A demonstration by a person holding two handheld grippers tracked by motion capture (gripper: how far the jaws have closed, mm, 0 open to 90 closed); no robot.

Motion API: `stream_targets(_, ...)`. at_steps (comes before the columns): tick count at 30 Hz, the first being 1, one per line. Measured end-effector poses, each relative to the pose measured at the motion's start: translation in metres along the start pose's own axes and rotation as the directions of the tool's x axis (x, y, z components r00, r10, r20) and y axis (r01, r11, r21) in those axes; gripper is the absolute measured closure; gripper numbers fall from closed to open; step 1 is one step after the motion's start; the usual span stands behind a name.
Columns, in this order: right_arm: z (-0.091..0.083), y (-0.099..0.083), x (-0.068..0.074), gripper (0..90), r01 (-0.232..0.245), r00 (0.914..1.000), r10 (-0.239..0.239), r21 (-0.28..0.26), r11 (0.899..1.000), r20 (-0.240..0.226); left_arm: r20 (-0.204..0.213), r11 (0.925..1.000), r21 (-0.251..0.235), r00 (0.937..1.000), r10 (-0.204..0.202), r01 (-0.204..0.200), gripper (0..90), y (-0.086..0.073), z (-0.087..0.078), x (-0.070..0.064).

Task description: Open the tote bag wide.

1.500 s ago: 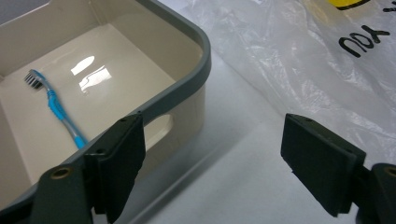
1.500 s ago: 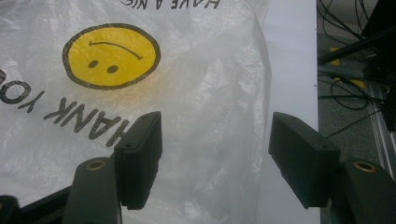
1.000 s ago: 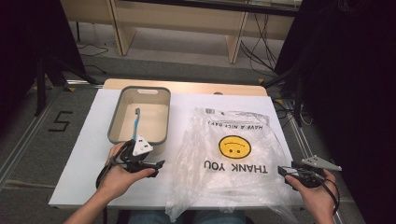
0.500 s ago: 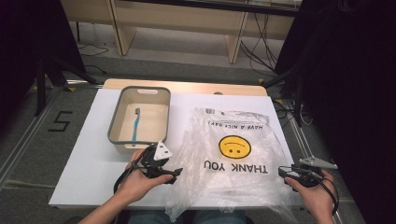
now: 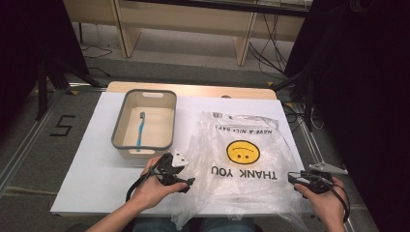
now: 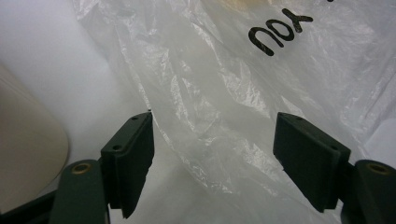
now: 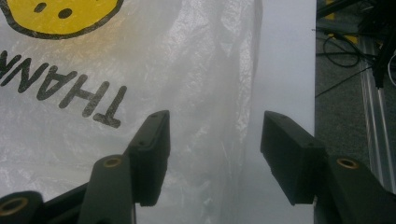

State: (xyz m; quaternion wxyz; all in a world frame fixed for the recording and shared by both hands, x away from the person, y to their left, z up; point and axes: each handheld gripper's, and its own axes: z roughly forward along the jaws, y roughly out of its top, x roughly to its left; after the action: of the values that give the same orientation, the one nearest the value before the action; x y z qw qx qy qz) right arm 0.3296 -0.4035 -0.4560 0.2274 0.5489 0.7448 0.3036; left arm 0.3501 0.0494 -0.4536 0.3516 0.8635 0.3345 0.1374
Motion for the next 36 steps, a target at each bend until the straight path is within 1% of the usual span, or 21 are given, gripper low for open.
stream_targets(5, 0.001, 0.0, 0.0, 44.8, -0.005, 1.0, 0.005, 0.006, 1.0, -0.001, -0.017, 0.9999, 0.016, 0.9998, -0.001, 0.001, 30.0, 0.001, 0.004, 0.0)
stream_targets(14, 0.004, 0.0, 0.0, 46.4, -0.017, 0.9998, 0.017, 0.021, 1.0, -0.009, -0.012, 0.9985, 0.055, 0.9999, -0.005, 0.005, 32.1, 0.002, 0.015, -0.003)
stream_targets(18, 0.005, -0.001, 0.0, 48.3, -0.02, 0.9997, 0.02, 0.034, 0.999, -0.014, -0.016, 0.9974, 0.072, 0.9999, -0.002, 0.003, 33.6, 0.002, 0.019, -0.002)
stream_targets(24, 0.006, -0.001, 0.0, 52.3, -0.029, 0.9992, 0.031, 0.045, 0.999, -0.024, -0.014, 0.9964, 0.084, 0.9999, -0.007, 0.008, 33.9, 0.0, 0.022, 0.0)
stream_targets(30, 0.007, -0.001, 0.0, 52.9, -0.029, 0.9992, 0.031, 0.053, 0.998, -0.025, -0.015, 0.9953, 0.095, 0.9998, -0.014, 0.015, 35.9, 0.0, 0.023, 0.001)
stream_targets(36, 0.009, -0.003, -0.001, 53.4, -0.036, 0.999, 0.037, 0.063, 0.997, -0.024, -0.015, 0.9946, 0.103, 0.9998, -0.012, 0.014, 40.4, -0.001, 0.024, 0.002)
